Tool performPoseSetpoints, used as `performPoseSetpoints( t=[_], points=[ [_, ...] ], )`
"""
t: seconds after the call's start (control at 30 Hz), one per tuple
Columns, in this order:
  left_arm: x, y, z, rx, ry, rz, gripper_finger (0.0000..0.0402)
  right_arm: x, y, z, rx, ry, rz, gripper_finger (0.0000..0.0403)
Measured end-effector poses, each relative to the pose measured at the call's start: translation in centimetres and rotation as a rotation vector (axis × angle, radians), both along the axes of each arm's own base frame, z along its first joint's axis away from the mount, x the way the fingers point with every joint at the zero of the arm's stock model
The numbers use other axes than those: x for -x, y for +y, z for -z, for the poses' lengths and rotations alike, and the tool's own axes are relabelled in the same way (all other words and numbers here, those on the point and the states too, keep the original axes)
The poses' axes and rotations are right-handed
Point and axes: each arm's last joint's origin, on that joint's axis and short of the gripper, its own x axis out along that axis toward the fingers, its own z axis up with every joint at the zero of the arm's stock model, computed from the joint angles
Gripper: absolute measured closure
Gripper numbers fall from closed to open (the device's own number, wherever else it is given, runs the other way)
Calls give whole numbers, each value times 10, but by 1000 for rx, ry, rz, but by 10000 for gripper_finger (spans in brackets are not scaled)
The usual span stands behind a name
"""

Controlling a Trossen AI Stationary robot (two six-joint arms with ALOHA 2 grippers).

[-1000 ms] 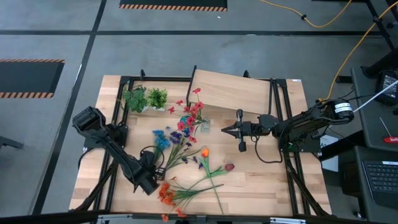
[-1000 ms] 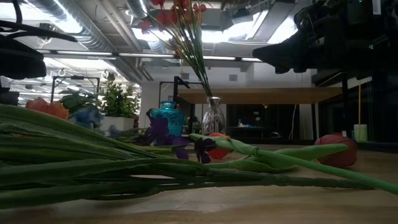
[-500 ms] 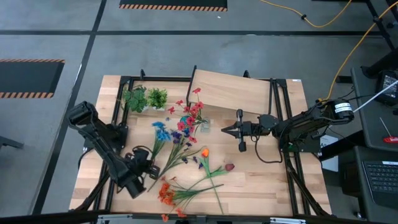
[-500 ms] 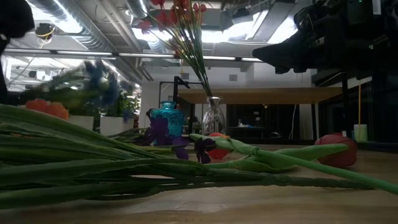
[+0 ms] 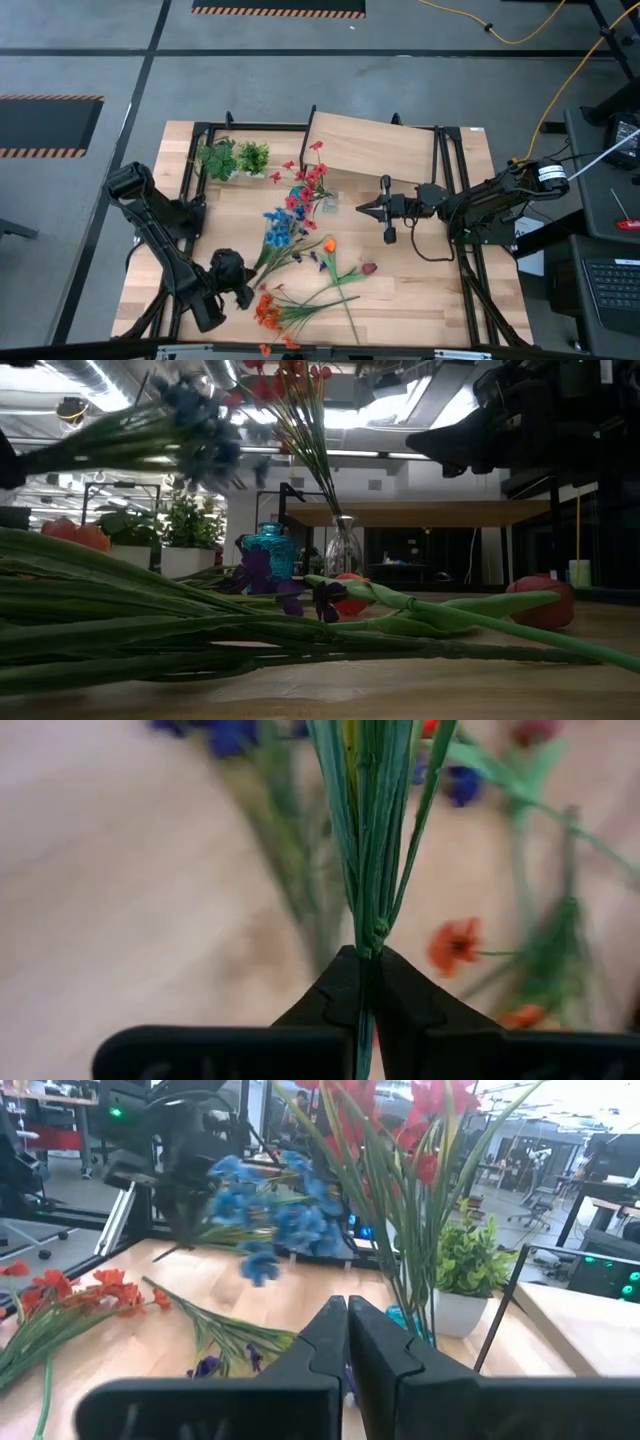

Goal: Pick and place flowers into a vace then onto a shelf
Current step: Put the blue flowers into the transparent vase

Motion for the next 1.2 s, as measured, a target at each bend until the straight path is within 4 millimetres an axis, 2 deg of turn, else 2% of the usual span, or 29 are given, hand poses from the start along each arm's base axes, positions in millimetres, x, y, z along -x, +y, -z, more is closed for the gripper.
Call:
performPoseSetpoints(
  t=[0.23,0.53,0.87,1.07,1.2],
  points=[
    [-24,-7,-7,-12,-75,144,394,0,0,-1,-50,-9,-2,384],
    [-67,2,-7,-70,-48,381,394,1,12,-9,-46,-82,-57,384],
    [-105,25,-24,-297,-143,654,394,16,26,-23,-3,-45,-128,384],
    [-128,53,-32,-466,-179,722,394,27,30,-32,-31,27,-156,384],
    [-145,73,-41,-502,-271,805,394,31,35,-31,20,71,-184,384]
  ],
)
